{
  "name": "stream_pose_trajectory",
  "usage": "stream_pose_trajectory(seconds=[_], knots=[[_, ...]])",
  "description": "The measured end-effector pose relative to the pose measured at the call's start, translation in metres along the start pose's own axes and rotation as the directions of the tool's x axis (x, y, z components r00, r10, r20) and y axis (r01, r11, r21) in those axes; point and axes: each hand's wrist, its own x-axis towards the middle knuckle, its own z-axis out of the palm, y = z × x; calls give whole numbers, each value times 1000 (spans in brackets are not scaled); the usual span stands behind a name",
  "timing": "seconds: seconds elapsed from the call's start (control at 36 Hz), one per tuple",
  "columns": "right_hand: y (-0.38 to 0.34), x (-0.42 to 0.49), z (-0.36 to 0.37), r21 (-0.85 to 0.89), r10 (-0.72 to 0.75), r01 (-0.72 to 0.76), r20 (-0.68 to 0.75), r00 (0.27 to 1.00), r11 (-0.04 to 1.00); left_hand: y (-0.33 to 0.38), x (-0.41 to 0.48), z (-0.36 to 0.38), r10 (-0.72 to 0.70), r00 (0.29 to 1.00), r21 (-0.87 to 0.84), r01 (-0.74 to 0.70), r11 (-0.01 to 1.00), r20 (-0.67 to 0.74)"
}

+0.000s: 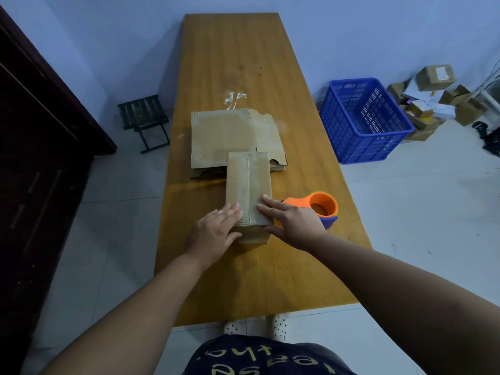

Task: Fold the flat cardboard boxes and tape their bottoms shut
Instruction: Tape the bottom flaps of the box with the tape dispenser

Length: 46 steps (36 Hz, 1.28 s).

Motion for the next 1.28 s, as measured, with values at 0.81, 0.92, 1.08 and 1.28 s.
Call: stream_pose_trajectory(seconds=[0.81, 0.92, 1.08, 1.28], knots=[[-59, 9, -3, 589, 338, -372, 172, 925, 717, -56, 40, -50, -724, 639, -140, 767, 626, 260], [-55, 10, 0, 691, 568, -549, 240, 787, 470, -68, 25, -54, -813, 563, -132, 826, 548, 147], [-51, 7, 1, 644, 302, -700, 764, 570, -309, -68, 2, -56, -863, 448, -249, 885, 393, 235], [-59, 23, 6, 556, 306, -675, 831, 464, -486, -67, -5, -68, -810, 280, -482, 876, -4, 516]])
